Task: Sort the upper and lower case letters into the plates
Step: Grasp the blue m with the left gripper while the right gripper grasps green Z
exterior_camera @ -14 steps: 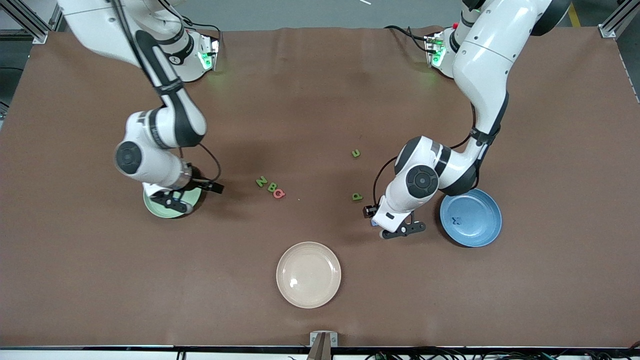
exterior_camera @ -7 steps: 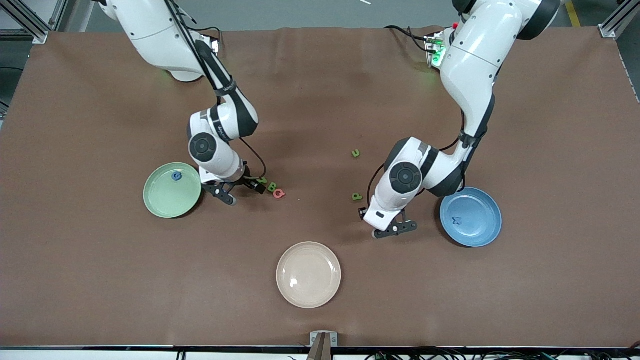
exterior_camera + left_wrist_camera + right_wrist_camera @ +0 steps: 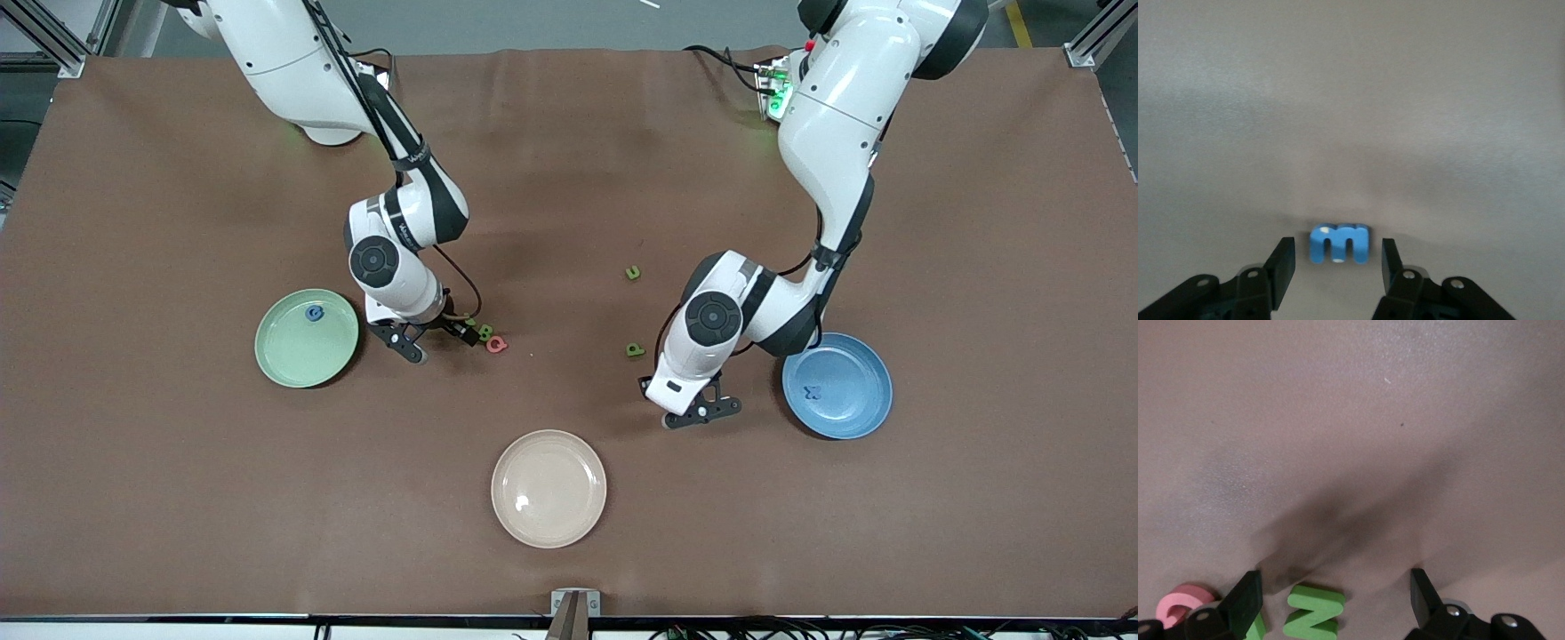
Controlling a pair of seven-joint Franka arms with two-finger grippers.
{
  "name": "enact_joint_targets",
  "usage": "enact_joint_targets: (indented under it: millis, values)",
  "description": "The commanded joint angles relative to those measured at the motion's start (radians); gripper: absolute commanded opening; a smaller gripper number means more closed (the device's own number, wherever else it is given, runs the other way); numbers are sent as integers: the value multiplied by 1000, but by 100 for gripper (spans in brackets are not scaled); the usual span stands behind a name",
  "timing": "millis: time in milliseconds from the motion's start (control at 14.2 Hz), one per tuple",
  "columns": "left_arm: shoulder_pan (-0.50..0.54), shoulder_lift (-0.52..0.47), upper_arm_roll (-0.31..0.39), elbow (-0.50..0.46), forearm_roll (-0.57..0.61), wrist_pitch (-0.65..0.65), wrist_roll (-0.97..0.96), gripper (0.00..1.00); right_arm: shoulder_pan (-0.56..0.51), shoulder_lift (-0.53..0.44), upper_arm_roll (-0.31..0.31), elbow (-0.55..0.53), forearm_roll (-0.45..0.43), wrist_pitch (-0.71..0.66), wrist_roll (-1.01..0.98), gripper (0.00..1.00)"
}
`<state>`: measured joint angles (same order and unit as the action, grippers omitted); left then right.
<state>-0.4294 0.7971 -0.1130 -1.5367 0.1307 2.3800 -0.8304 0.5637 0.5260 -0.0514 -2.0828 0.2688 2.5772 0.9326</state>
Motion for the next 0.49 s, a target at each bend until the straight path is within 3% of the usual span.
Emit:
enact_joint_targets:
  millis: [0,423]
  values:
    - [-17,27,10,43,18,5,-36,61,21,-1,-11,-2,-3,-9,28,86]
    - [-17,37,10,41,21,18,-36,60,53,0,-8,-2,-2,-12,68,60]
